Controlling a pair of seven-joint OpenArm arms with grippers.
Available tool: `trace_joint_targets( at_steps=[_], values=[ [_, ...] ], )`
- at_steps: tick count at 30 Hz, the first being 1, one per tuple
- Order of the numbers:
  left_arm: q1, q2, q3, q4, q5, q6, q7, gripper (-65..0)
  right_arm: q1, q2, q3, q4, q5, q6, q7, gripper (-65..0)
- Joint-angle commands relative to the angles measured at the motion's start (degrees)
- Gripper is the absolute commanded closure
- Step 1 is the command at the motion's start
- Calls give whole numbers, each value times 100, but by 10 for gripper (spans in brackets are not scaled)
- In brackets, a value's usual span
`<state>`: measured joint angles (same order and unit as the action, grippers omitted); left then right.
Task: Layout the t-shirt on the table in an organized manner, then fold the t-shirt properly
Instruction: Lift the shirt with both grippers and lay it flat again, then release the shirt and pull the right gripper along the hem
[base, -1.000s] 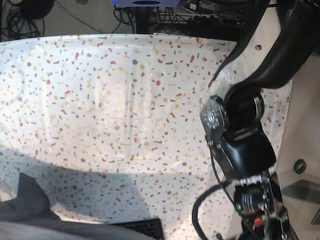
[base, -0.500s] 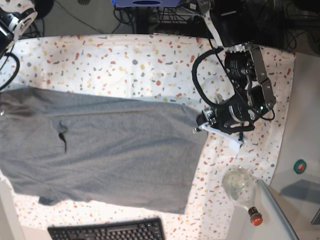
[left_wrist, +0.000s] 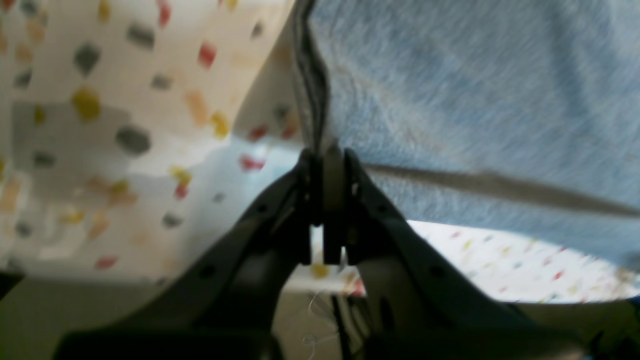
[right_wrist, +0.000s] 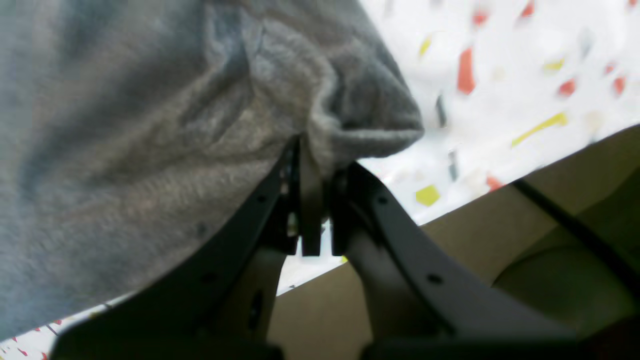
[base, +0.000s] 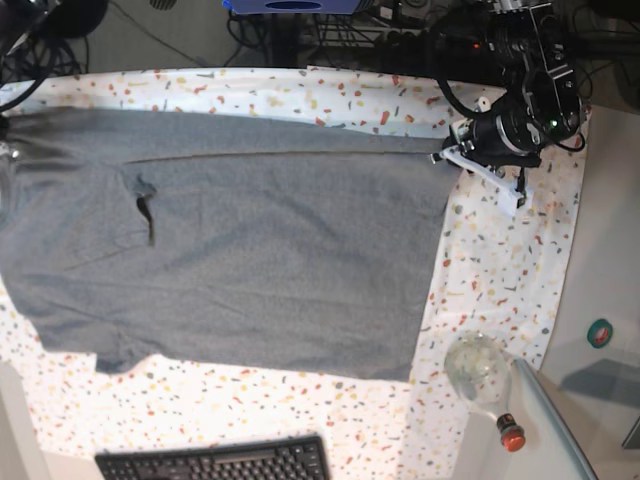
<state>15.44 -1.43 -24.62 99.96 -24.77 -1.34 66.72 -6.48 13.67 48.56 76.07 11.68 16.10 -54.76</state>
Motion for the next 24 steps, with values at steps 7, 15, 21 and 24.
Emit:
trace_joint_targets(
  at_steps=[7,15,21,24],
  values=[
    [324,-99,-435,100,3,7,-92,0,-235,-53,10,248,-65,-14,65,0],
    [816,-72,-707,109,-6,7,-100,0,-306,-97,2,221,-74,-14,65,0],
    [851,-63,-707,109,-6,7,-109,0,-315,-114,54,256,-83,-14,-49,0],
    [834,-63,-707,109,-6,7,-109,0,-315,-123,54,265,-83,-23,-172,0]
  ],
)
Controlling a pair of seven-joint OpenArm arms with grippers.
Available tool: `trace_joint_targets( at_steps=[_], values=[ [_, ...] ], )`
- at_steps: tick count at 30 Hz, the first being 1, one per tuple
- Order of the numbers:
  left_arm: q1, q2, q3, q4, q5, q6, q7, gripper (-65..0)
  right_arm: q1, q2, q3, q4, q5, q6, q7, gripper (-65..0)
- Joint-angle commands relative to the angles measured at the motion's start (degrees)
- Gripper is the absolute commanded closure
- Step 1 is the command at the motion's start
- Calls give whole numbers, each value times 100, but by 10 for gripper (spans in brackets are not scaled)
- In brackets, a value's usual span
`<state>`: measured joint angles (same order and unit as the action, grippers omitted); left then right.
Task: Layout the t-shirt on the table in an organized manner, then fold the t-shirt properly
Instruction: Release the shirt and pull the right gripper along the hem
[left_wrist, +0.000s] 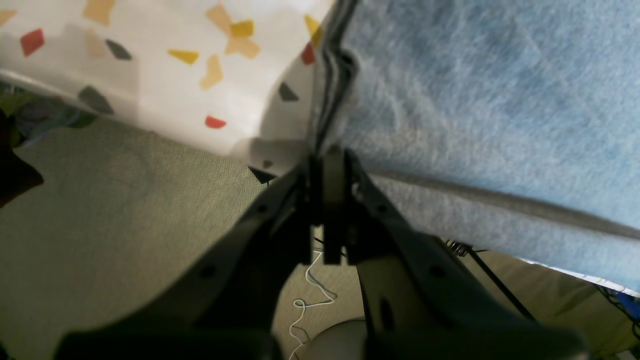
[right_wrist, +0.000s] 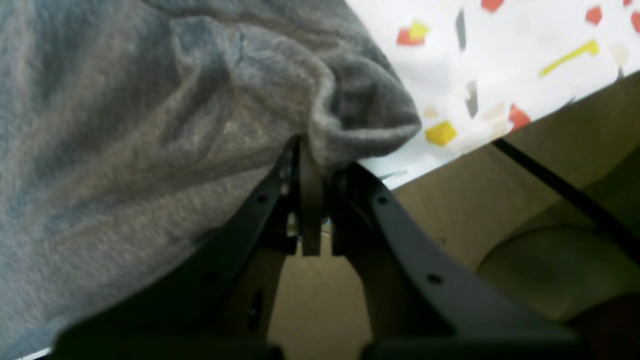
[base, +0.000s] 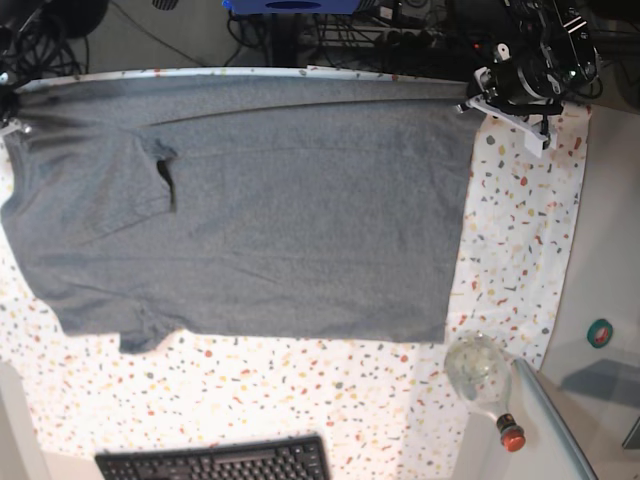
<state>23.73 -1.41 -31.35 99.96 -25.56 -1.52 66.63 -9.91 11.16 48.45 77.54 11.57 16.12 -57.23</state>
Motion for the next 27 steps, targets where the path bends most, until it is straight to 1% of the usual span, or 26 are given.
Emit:
trace_joint_targets(
  at_steps=[1,5,6,7,8,10,11,12,13,14,16,20,21,22,23,24,25,26,27],
  values=[
    [5,-66,-34,109,73,24,-100,0,29,119,65,119,-72,-34,40,0],
    [5,-66,-34,83,73,33,-100,0,55,119,74,119,-72,-34,-180,0],
    [5,-66,-34,74,73,33,-100,0,55,119,74,119,-72,-34,-180,-47],
    [5,-66,-34,74,73,42,-100,-66,55,119,74,119,-63,-34,-162,-108],
    [5,-66,-34,74,73,42,-100,-178,55,119,74,119,-63,-34,-154,-174],
    [5,-66,-34,74,73,42,-100,-374,64,119,74,119,-63,-34,-145,-284],
    [5,-66,-43,83,73,42,-100,-456,64,119,83,128,-63,-34,-145,-332],
    [5,-66,-43,83,73,42,-100,-517,64,119,100,198,-54,-34,-136,-368],
    [5,-66,-95,83,73,42,-100,-550,55,119,197,286,-54,-34,-154,-386],
    [5,-66,-236,92,73,42,-100,-564,55,93,399,400,-54,-34,-189,-393],
    [-12,-66,-588,100,73,33,-100,-561,73,-48,646,629,-54,-34,-171,-402],
    [-188,-110,-1396,92,73,16,-92,-561,81,-48,698,1244,-54,-25,-119,-405],
    [-223,-118,-1537,92,73,16,-83,-559,178,-21,628,1323,-54,-16,-31,-405],
    [-241,-162,-1643,100,73,7,-83,-556,327,75,443,1323,-63,-16,110,-407],
    [-241,-233,-1660,100,73,-37,-83,-533,468,216,180,1183,-63,-16,303,-407],
    [-241,-294,-1660,100,73,-125,-83,-492,600,348,-84,936,-63,-16,497,-407],
    [-241,-303,-1678,100,73,-239,-83,-431,785,480,-348,585,-63,-16,725,-407],
    [-241,-303,-1704,100,73,-362,-83,-360,1022,603,-568,145,-63,-16,954,-407],
    [-241,-294,-1713,100,73,-477,-83,-258,1365,752,-770,-409,-63,-16,1165,-407]
  ],
)
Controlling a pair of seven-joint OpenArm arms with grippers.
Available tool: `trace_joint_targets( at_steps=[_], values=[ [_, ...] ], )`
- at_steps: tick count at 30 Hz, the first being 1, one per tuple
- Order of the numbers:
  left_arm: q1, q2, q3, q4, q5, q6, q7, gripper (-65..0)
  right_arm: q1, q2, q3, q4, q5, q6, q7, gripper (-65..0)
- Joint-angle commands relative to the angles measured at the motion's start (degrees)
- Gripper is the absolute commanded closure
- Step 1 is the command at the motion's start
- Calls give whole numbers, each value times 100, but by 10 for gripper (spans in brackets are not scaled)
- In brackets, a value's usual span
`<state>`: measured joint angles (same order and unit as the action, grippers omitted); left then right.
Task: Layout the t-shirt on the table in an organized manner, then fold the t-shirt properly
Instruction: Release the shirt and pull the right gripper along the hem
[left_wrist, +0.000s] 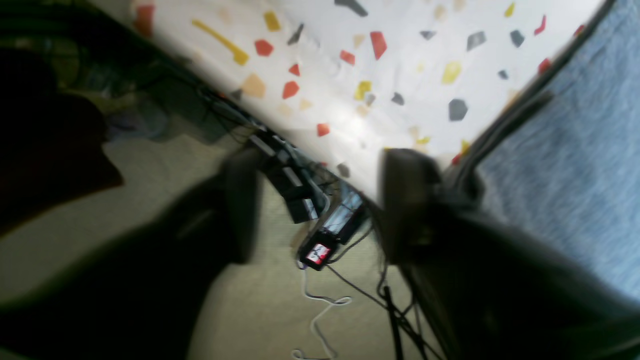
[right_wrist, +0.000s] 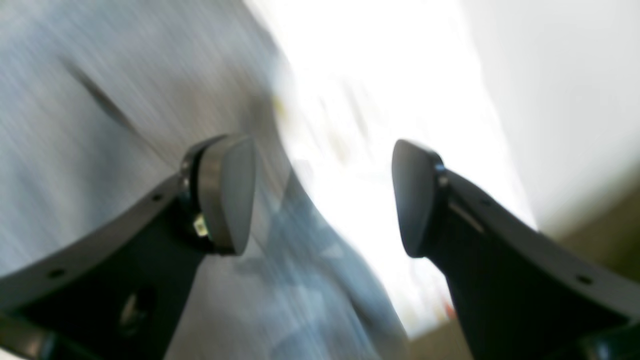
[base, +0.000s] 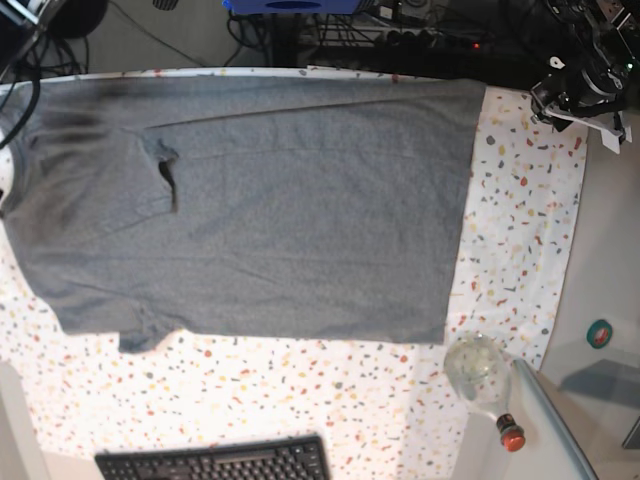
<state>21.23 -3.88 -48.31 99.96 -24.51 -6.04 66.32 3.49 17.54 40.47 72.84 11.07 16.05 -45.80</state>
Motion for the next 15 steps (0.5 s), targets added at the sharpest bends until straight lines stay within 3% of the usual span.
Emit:
trace_joint_targets(
  at_steps=[1,2,3,8,11,15],
  values=[
    [8,-38,-17,100,-32,-51,-52,-163,298,255,-69,-440,-13,-10,171,-407],
    [8,-30,-17,83,-32,-51,-52,-44,579,378,-157,-1038,-13,-10,312,-407],
    [26,-30,-17,48,-32,-51,-52,0,895,501,-227,-1600,-13,-10,444,-407],
    [70,-56,-26,-181,-32,-51,-52,0,1660,879,-614,-3490,-30,-19,1217,-407],
    [70,-65,-26,-198,-32,-51,-52,0,1713,958,-948,-3948,-30,-27,1683,-405],
    [61,-65,-166,-216,-23,-51,-52,0,1616,923,-1115,-4000,-30,-27,1736,-383]
  ],
)
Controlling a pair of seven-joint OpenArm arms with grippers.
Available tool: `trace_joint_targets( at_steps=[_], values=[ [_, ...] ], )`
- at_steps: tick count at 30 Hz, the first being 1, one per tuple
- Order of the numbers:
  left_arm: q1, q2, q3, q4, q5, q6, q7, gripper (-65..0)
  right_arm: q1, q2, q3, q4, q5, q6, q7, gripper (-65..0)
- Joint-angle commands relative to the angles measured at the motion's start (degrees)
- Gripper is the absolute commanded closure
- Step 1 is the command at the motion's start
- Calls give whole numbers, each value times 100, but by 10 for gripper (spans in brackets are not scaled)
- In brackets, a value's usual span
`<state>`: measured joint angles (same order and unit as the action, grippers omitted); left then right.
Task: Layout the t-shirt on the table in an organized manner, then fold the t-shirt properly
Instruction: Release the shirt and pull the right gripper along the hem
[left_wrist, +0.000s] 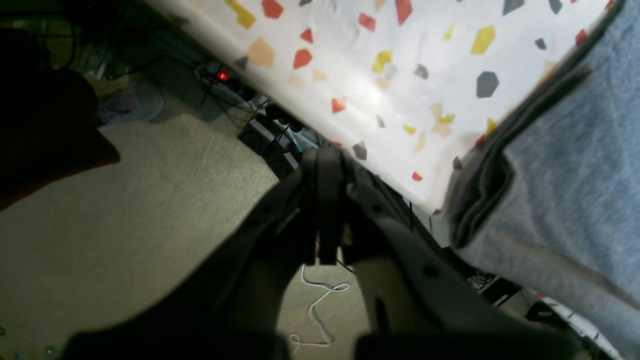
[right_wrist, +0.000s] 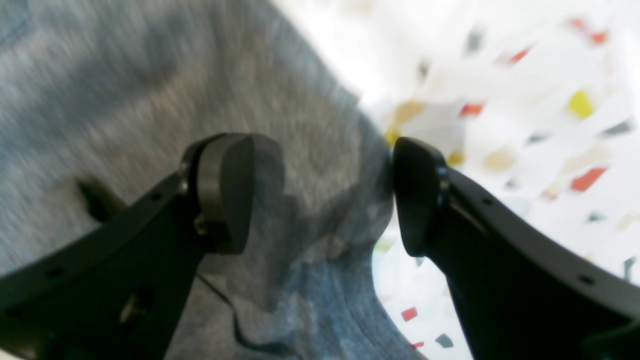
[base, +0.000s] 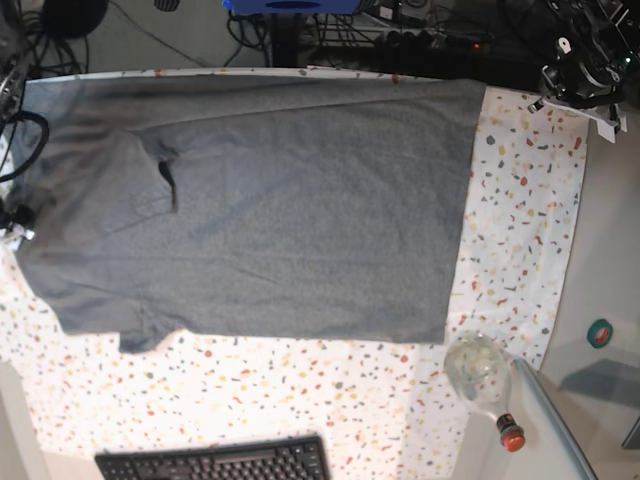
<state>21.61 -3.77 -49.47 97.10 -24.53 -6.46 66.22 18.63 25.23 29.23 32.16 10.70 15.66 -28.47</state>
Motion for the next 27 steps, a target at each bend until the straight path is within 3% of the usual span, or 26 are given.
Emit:
trace_joint_targets(
  at_steps=[1,3,5,6,10,17,22,26,27],
  values=[
    [6,-76,-68,70,-21,-9,-41,0,93,127,17,67,7,12,3,-347],
    [-2,-76,-68,70,-21,-9,-41,0,66,30,26,85,7,12,12,-227],
    [-11,-76,-68,70,-21,-9,-41,0,66,22,26,138,16,30,12,-30],
    [-11,-76,-68,70,-21,-9,-41,0,49,4,35,278,25,30,3,0],
    [-11,-67,-59,70,-21,-9,-41,0,-444,-233,307,1491,33,30,-410,0],
    [-37,-49,-33,70,-21,-9,-41,0,-1200,-919,1063,4226,33,30,-2476,0],
    [-37,-49,-24,70,-21,-9,-41,0,-1463,-1438,1292,4867,33,21,-3390,0],
    [-37,-49,-24,70,-21,-9,-41,0,-1490,-1649,1591,4885,33,21,-3874,0],
    [-37,-49,-24,70,-21,-9,-41,0,-1490,-1684,1635,4920,25,21,-3918,-33]
  ],
)
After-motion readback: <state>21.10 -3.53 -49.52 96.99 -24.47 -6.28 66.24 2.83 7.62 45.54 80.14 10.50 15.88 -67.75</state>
